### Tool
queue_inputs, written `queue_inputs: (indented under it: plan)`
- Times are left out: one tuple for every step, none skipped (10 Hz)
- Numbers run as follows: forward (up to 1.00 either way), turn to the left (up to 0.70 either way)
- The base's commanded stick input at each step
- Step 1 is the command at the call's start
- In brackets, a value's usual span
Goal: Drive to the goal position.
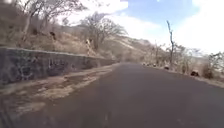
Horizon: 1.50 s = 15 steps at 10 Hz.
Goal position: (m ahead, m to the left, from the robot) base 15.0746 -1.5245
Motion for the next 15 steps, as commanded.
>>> queue_inputs:
  plan:
    - [0.70, 0.00]
    - [0.70, 0.00]
    - [0.70, 0.00]
    - [0.70, 0.00]
    - [0.70, 0.00]
    - [0.70, 0.00]
    - [0.70, 0.00]
    - [0.70, 0.00]
    - [0.70, 0.00]
    - [0.70, 0.00]
    - [0.70, 0.00]
    - [0.70, 0.00]
    - [0.70, 0.00]
    - [0.70, 0.00]
    - [0.70, 0.00]
